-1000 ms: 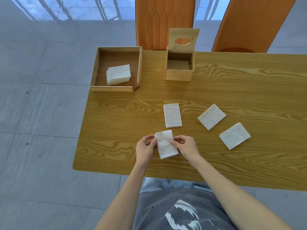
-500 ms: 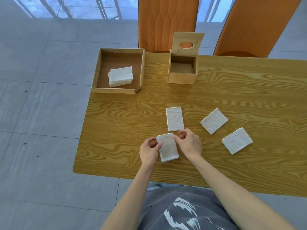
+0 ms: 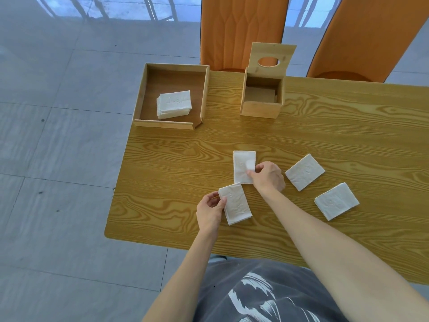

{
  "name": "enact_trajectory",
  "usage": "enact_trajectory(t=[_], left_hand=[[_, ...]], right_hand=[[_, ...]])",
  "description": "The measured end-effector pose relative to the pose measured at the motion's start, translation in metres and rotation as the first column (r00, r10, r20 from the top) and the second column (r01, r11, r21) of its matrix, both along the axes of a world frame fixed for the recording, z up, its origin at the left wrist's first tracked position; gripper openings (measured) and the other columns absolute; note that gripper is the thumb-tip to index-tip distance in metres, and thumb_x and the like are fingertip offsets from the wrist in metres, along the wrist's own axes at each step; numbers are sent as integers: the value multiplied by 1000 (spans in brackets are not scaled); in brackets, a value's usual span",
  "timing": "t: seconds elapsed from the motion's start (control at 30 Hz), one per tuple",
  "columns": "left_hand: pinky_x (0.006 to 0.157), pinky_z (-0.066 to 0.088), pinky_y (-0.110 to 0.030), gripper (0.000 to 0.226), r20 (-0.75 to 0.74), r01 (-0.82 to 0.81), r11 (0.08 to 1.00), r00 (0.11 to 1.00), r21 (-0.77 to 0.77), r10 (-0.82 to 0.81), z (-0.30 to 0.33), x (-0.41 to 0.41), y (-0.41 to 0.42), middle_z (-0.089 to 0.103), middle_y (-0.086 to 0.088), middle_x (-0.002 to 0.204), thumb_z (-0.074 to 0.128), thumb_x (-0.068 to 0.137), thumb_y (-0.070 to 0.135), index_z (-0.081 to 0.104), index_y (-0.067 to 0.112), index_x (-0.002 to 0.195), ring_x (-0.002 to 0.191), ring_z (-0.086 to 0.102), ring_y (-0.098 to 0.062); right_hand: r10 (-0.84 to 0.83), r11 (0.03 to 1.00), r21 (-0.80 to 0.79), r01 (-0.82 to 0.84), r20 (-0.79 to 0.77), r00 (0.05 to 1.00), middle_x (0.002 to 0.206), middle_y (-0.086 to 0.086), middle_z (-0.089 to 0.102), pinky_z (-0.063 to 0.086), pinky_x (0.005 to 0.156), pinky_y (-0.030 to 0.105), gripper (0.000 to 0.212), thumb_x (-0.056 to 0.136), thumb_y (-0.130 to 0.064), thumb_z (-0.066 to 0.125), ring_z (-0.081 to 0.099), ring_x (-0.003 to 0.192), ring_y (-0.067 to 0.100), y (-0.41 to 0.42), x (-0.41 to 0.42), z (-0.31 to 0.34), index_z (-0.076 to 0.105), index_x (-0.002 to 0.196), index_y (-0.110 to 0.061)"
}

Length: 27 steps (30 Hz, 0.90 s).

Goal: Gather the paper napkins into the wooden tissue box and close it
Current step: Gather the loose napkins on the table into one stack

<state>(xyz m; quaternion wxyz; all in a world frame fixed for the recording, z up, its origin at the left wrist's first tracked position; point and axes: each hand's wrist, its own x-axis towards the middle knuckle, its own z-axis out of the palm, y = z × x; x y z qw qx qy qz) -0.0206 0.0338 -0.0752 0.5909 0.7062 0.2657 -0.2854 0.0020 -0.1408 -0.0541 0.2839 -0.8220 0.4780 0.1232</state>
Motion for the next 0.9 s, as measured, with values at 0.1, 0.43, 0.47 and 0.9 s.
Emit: enact_trajectory(t=[0.1, 0.43, 0.47, 0.9], left_hand=[[74, 55, -24, 23, 1, 18, 1000, 1000, 15, -18, -1, 1, -1, 75, -2, 101, 77, 86, 18, 65, 20, 106, 94, 71, -16], [78, 56, -27, 20, -15, 25, 998, 1000, 59, -24, -6, 2, 0, 75, -4, 102, 75, 88, 18, 69, 13, 106, 93, 70, -17], [79, 57, -28, 21, -16, 20, 998, 1000, 55, -19, -6, 2, 0, 75, -5, 102, 75, 88, 18, 69, 12, 107, 94, 70, -18], [68, 53, -24, 27, -37, -18, 1000, 999, -11, 18, 2, 1, -1, 76, -2, 93, 52, 102, 31, 73, 14, 100, 81, 71, -12]], right_hand=[[-16, 1000, 20, 15, 60, 998, 109, 5, 70, 45, 71, 31, 26, 87, -35, 71, 65, 101, 26, -4, -2, 0, 69, 107, -18], [-362, 870, 464, 165, 375, 854, 100, 3, 75, 61, 73, 31, 26, 88, -22, 74, 73, 87, 20, -27, -40, -1, 72, 111, -9], [-390, 832, 536, 144, 379, 839, 99, 4, 75, 61, 68, 29, 27, 88, -22, 74, 73, 87, 19, -25, -46, 0, 72, 112, -8], [-90, 802, 589, -104, 290, 953, 90, 2, 77, 51, 55, 25, 21, 84, -26, 78, 67, 70, 11, 15, -89, -20, 76, 100, -13]])
